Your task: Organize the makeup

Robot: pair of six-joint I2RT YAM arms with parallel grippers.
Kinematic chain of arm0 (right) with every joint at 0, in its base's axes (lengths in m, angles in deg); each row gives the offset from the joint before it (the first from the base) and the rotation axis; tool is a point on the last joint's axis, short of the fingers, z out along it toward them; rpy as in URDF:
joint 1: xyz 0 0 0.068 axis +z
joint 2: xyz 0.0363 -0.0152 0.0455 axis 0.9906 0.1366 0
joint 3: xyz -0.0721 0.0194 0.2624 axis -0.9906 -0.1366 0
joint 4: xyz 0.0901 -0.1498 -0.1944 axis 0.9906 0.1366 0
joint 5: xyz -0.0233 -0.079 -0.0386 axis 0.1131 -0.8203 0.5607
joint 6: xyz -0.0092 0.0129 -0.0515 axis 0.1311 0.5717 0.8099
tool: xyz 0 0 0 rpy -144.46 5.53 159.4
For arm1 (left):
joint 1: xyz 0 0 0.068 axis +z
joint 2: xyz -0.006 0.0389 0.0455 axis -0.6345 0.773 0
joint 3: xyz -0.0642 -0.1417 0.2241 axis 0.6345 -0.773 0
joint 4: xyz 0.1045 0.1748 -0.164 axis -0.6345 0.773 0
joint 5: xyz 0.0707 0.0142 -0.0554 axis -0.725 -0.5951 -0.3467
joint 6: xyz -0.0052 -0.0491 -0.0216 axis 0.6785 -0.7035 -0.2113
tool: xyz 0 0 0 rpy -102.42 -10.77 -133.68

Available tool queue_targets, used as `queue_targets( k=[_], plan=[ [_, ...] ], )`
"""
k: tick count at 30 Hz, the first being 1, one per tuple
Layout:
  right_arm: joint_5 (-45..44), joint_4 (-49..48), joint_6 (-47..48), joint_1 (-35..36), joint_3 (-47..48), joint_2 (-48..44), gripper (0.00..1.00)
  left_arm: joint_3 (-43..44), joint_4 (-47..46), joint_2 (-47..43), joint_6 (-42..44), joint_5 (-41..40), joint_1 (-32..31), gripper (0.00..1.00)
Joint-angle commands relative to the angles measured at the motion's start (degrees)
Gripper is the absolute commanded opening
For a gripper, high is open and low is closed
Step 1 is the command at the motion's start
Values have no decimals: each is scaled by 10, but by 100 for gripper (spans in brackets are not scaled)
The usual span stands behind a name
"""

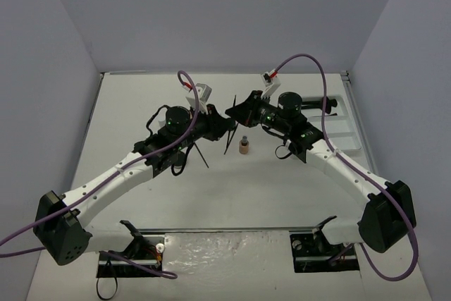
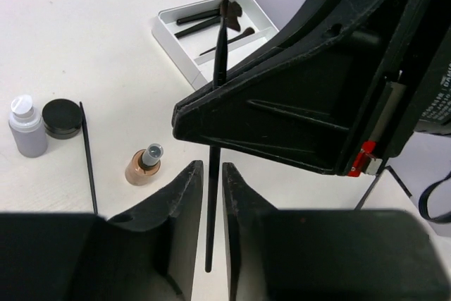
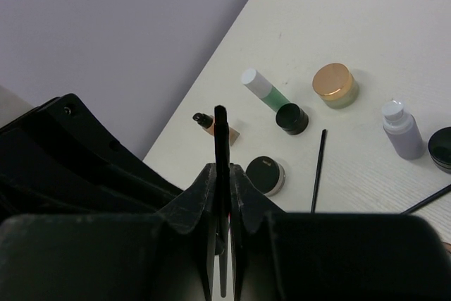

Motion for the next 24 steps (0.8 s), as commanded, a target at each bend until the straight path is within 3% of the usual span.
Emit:
queue_targets(
  k=[1,5,8,15,24],
  plan=[
    [-46,-26,6,-9,20,-9,0,28,-2,2,1,-55,-2,37],
    [-102,2,-8,-52,18,-17,0,18,40,4,-11,-112,-1,75],
    [-152,28,-36,-123,18,-20,0,12,96,2,-28,-181,-1,88],
    [-266,94,-117,-282,27,15,0,14,227,11,-82,-281,-1,97],
    [-325,72,-223,-385,68,166,0,2,266,53,-146,-285,0,97]
  ],
)
